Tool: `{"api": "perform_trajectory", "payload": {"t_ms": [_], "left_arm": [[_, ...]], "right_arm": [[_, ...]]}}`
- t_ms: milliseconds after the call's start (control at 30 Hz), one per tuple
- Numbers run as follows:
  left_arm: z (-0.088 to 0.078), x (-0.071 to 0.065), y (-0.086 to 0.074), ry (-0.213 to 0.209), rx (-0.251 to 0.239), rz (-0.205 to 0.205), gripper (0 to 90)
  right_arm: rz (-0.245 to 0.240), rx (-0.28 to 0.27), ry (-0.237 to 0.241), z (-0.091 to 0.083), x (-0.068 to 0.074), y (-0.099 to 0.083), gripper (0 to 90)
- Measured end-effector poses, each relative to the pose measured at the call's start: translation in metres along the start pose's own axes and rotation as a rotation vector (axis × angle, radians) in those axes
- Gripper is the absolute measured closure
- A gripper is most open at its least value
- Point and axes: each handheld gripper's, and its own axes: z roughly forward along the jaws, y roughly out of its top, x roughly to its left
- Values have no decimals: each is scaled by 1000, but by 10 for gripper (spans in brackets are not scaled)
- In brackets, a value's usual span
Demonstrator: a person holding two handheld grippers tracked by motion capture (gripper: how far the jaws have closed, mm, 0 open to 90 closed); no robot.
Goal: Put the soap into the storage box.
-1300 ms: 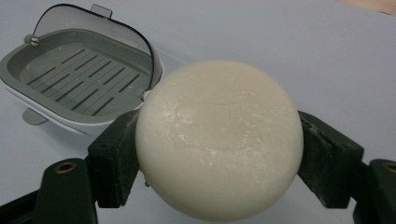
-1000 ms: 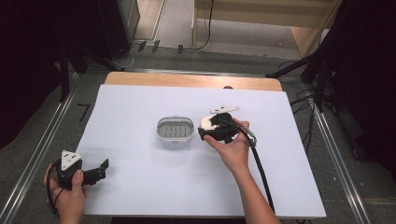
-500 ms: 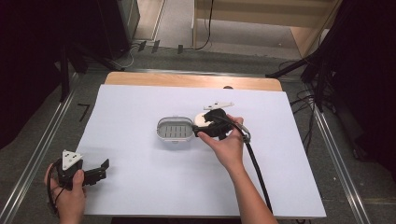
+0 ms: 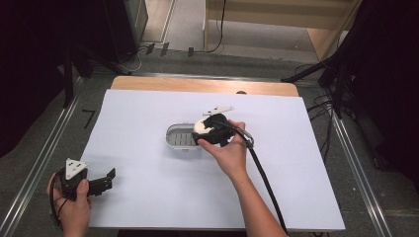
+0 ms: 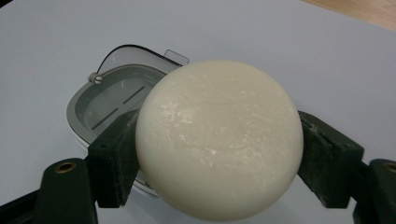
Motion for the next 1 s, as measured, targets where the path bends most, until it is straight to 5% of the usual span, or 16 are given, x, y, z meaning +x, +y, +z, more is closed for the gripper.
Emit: {"api": "perform_trajectory", "payload": {"t_ms": [1000], "left_arm": [[1,0,0,-1,9,1,0]], "right_arm": [[-11,31,47,29,28,7,233]]}}
